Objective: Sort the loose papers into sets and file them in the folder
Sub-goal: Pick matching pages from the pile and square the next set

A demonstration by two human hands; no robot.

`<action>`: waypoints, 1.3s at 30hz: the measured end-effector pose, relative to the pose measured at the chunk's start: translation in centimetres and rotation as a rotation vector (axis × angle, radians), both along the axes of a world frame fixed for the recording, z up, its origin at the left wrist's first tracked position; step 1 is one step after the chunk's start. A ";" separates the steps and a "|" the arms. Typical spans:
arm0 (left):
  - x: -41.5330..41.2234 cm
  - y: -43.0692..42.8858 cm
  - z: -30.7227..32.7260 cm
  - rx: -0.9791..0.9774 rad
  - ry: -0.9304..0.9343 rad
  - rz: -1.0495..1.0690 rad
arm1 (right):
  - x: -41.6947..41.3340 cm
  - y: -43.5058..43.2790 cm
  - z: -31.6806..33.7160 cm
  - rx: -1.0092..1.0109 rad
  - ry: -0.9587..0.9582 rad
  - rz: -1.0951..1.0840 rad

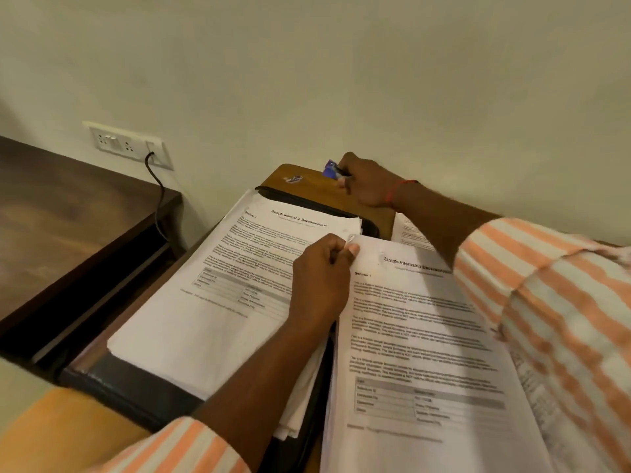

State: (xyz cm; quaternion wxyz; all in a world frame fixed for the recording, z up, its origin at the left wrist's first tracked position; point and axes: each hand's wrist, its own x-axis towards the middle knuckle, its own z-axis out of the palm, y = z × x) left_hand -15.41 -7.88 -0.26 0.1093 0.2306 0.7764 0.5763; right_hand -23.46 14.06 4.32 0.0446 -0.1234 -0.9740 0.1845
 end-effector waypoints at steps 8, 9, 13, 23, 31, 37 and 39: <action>0.9 -0.4 0.7 0.061 0.010 -0.013 | 12.8 -2.0 5.7 0.161 -0.229 0.228; 0.9 -0.3 0.7 0.063 0.011 -0.011 | 13.8 -2.3 6.1 0.170 -0.226 0.241; 1.2 -0.4 1.0 0.071 0.075 -0.014 | 16.2 -4.1 6.2 0.205 -0.240 0.252; 1.1 -0.3 0.3 0.052 0.173 -0.024 | 18.1 -5.9 5.2 0.443 -0.132 0.243; 0.8 0.0 -0.1 0.054 0.228 -0.036 | 16.7 -8.0 6.2 0.631 -0.201 0.336; 0.9 -0.3 -0.2 0.077 0.231 -0.061 | 16.1 -7.5 6.8 0.622 -0.261 0.373; 0.8 -0.3 -0.1 0.103 0.212 -0.048 | 16.0 -7.5 7.0 0.629 -0.263 0.368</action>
